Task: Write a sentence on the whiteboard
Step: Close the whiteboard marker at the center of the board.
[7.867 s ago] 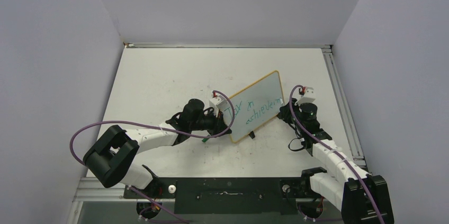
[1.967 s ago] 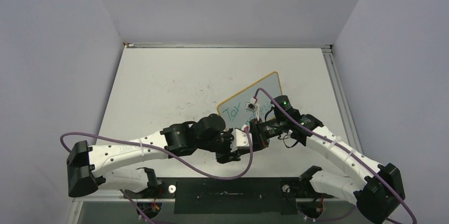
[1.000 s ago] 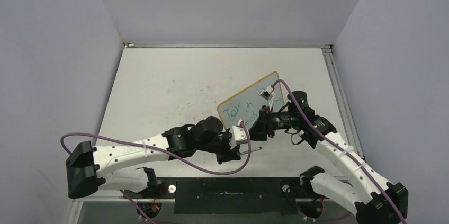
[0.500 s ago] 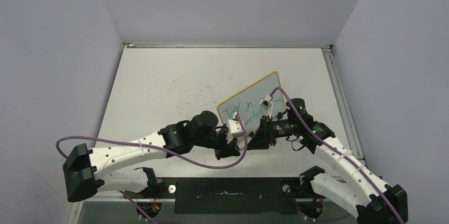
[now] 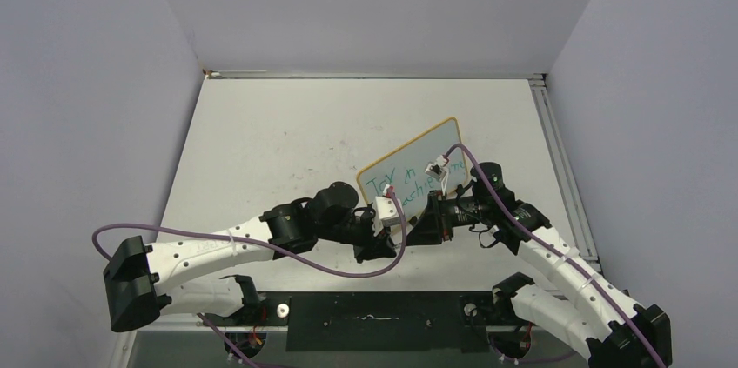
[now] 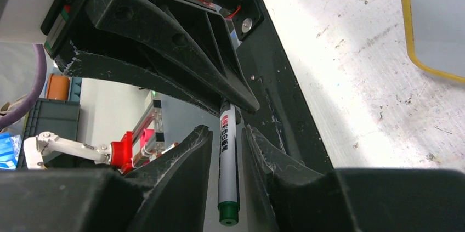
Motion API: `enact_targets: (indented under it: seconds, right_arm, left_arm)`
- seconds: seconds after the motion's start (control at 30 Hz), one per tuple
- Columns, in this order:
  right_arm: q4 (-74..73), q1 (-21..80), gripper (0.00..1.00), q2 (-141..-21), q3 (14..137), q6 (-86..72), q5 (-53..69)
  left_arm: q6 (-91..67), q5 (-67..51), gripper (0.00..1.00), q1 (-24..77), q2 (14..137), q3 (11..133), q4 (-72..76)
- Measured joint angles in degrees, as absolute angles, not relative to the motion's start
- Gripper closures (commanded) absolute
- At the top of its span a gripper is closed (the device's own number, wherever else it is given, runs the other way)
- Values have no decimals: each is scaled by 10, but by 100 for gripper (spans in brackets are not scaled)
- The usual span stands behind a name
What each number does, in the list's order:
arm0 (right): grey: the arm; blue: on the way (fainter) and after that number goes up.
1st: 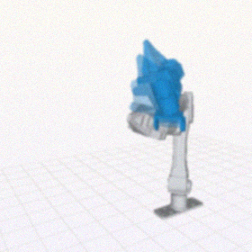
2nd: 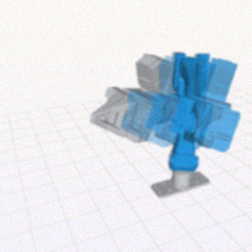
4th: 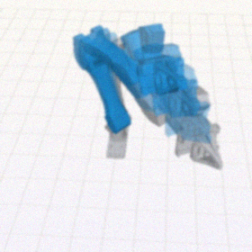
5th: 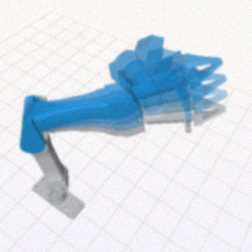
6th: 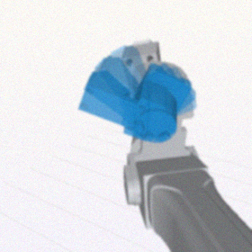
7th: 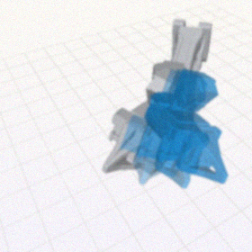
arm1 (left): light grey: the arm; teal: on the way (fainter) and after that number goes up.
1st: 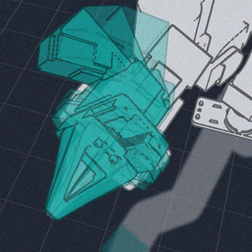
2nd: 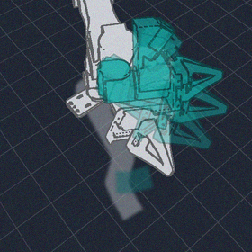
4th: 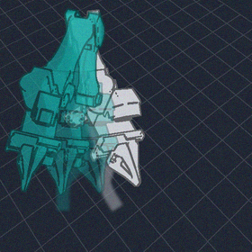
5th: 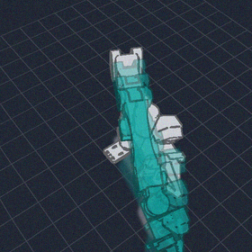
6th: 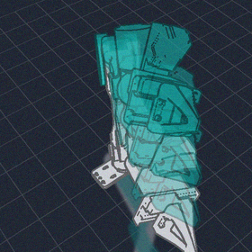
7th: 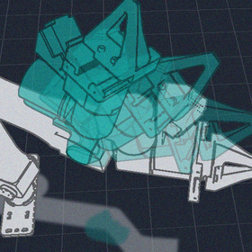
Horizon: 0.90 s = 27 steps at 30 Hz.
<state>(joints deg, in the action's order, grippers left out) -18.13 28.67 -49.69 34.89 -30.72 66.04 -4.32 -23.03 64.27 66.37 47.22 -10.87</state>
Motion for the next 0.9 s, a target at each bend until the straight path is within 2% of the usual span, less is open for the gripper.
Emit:
enact_targets:
  seconds: [0.07, 0.17, 0.2, 0.23, 0.3, 0.33, 0.4, 0.6, 0.73, 0.9]
  right_arm:
    - [-180, 288, 77, -497, 349, -308, 660]
    - [-179, 290, 92, -497, 347, -308, 660]
    - [-180, 290, 94, -497, 346, -309, 660]
    - [-180, 289, 95, -497, 346, -308, 660]
    - [-180, 289, 95, -496, 346, -308, 659]
    - [-180, 289, 95, -495, 346, -307, 658]
    - [-182, 290, 95, -493, 347, -305, 653]
    - [-215, 289, 95, -482, 371, -272, 622]
    - [-234, 288, 95, -474, 384, -242, 600]
    - [-247, 287, 95, -465, 385, -221, 584]
  left_arm:
    - [-43, -230, 100, 643, 664, 472, -109]
    - [-44, -231, 100, 641, 664, 472, -109]
    - [-45, -231, 97, 641, 664, 472, -109]
    - [-47, -230, 89, 641, 664, 472, -108]
    - [-55, -228, 62, 641, 664, 472, -107]
    - [-62, -222, 52, 641, 664, 471, -105]
    - [-72, -205, 43, 640, 660, 463, -98]
    - [-135, -114, 41, 629, 569, 384, -114]
    - [-200, -23, 37, 616, 487, 346, -163]
    - [-258, 52, 36, 557, 487, 327, -213]
